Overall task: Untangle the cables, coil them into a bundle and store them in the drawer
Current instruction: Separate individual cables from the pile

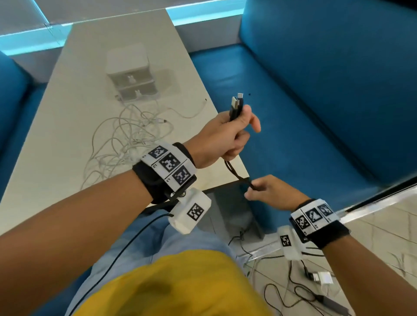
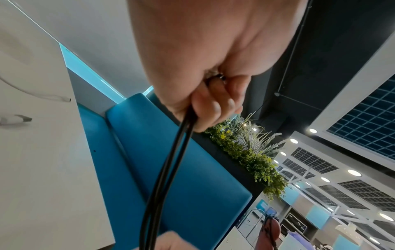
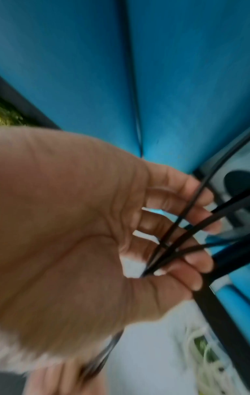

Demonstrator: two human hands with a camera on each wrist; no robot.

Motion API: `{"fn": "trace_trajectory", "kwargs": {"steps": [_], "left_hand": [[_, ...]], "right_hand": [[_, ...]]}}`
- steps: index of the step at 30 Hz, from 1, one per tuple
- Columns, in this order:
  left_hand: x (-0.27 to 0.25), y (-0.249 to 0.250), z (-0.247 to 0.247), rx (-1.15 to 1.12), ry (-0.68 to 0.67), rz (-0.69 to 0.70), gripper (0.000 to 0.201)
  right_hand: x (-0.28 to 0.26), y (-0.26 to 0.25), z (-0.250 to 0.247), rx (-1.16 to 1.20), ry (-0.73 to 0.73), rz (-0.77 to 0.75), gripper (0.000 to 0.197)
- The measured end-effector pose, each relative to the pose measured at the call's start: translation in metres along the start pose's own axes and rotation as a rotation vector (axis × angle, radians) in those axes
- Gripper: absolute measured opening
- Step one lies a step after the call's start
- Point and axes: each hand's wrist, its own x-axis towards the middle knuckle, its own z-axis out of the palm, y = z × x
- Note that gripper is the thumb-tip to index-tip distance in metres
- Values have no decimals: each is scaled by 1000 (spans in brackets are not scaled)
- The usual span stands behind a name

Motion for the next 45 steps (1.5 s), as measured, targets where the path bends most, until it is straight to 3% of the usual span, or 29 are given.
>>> {"fn": "trace_trajectory", "kwargs": {"steps": [4,6,7,9,12,16,19,22,24,27,31,34,39,42,45], "left_hand": [[4,-5,7,89,10,-30,29],[5,-10,10,156,36,-29,24],[5,-13,11,178,39,-32,24],[7,-19,13,201,37,-53,24],[10,-27,16,212,66,-89,25],[14,-33,22,167,108,-156,23],[14,-31,25,156,88,-163,29],[11,-28,28,219,89,-106,13],[9,-25,29,221,77,-58,7],[11,-20,27,236,136,-25,25],[12,-19,20,221,197,-47,30],[11,-21,14,190,206,-92,28],[6,-25,15,288,70,-111,17],[6,-26,13,243,110,-71,14],[7,-17,11,188,113,-31,30]], "right_hand": [[5,41,10,6,-61,85,9],[8,38,5,-39,-118,75,41],[8,28,-2,-51,-105,63,46],[7,5,-21,-6,12,-39,30],[3,-38,-45,219,300,-177,11],[-9,-89,-58,621,419,-281,31],[-12,-112,-58,429,378,-288,40],[-1,-119,-48,35,352,-287,40],[4,-119,-44,-37,411,-293,37],[6,-120,-43,19,502,-321,30],[3,-120,-45,8,549,-324,32],[5,-119,-44,22,468,-328,44],[8,-120,-42,88,233,-262,45],[7,-122,-41,52,254,-305,39],[8,-127,-42,76,338,-303,45]]}}
